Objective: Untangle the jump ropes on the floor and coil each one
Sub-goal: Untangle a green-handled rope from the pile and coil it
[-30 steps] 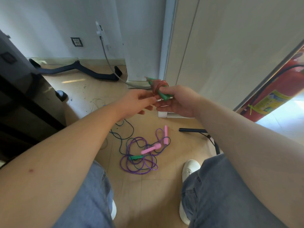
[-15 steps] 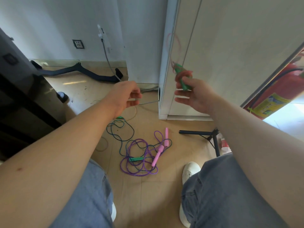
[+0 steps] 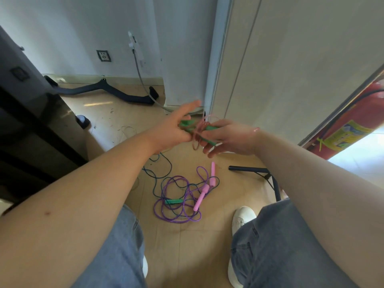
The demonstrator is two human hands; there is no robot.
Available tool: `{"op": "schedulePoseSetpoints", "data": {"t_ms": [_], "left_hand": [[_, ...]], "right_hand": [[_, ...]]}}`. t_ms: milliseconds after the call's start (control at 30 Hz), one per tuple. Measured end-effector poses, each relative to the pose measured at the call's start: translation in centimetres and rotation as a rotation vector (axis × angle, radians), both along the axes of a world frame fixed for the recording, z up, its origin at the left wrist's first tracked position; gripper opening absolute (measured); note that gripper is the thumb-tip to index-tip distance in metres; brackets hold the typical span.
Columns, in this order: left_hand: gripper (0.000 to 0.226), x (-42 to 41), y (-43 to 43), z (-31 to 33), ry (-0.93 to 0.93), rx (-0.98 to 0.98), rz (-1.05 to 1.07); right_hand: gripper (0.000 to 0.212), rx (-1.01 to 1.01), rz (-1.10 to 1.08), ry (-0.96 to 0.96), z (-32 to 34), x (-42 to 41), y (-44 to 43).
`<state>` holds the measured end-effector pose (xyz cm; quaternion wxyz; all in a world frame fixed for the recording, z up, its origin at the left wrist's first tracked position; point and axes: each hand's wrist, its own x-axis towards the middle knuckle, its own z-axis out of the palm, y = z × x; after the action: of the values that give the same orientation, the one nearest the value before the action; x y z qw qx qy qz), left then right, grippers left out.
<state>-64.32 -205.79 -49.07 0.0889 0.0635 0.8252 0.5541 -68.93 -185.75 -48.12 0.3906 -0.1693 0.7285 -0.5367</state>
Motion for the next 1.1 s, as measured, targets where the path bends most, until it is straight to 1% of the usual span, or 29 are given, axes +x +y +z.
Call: {"op": "schedulePoseSetpoints", "data": {"t_ms": [100, 167, 233, 300, 333, 367, 400, 433, 500, 533, 633, 700, 800, 900, 1000, 1100], "left_hand": [[0.062, 0.4, 0.1, 0.3, -0.013, -0.019, -0.05], [0.057, 0.6, 0.3, 0.7, -0.072, 0.024, -0.043], [0.059, 0.7, 0.3, 0.9, -0.172, 0.168, -0.041], [0.06, 0.6, 0.4, 1.1, -0.296, 0.386, -0.007], [0.055, 0.5, 0.5, 1.2, -0.351, 0.49, 0.018], [0.046, 0.3, 0.5, 1.2, -0.387, 0.562, 0.046], [0.036, 0.2, 0.6, 1.2, -0.406, 0.581, 0.072], [0.032, 0.1, 0.7, 1.0, -0.416, 0.555, 0.1], [0.038, -0.1, 0.7, 0.5, -0.416, 0.475, 0.149], [0.041, -0.1, 0.8, 0.5, -0.403, 0.439, 0.166], [0.037, -0.1, 0.7, 0.6, -0.324, 0.274, 0.191], [0.039, -0.2, 0.3, 0.5, -0.272, 0.247, 0.239], [0.038, -0.2, -0.3, 0.4, -0.229, 0.308, 0.205], [0.046, 0.0, 0.2, 0.8, -0.275, 0.436, 0.11], [0.056, 0.2, 0.7, 0.9, -0.334, 0.546, -0.028], [0.063, 0.2, 0.7, 1.0, -0.4, 0.525, -0.058]], "right_hand": [[0.013, 0.013, 0.032, -0.065, 0.0, 0.0, 0.1], [0.014, 0.027, 0.034, -0.06, 0.1, 0.0, 0.3], [0.014, 0.039, 0.027, -0.021, 0.1, 0.0, 0.3], [0.013, 0.065, -0.006, 0.036, 0.0, 0.0, 0.1], [0.012, 0.098, -0.025, 0.086, 0.0, 0.0, 0.0], [0.011, 0.15, -0.037, 0.158, -0.1, 0.1, -0.2], [0.011, 0.211, -0.037, 0.248, 0.0, 0.2, -0.4], [0.01, 0.267, -0.032, 0.342, 0.1, 0.3, -0.6], [0.012, 0.323, -0.026, 0.477, 0.3, 0.5, -0.9], [0.013, 0.329, -0.025, 0.493, 0.4, 0.5, -0.9], [0.012, 0.303, 0.012, 0.393, 0.4, 0.3, -0.5], [0.014, 0.259, 0.06, 0.273, 0.3, 0.2, -0.1], [0.016, 0.1, 0.112, 0.013, 0.5, 0.2, 0.2], [0.025, 0.007, 0.216, -0.194, 0.9, 0.3, 0.3], [0.026, -0.048, 0.277, -0.288, 1.0, 0.4, 0.4], [0.025, -0.069, 0.283, -0.315, 1.2, 0.5, 0.6]]}}
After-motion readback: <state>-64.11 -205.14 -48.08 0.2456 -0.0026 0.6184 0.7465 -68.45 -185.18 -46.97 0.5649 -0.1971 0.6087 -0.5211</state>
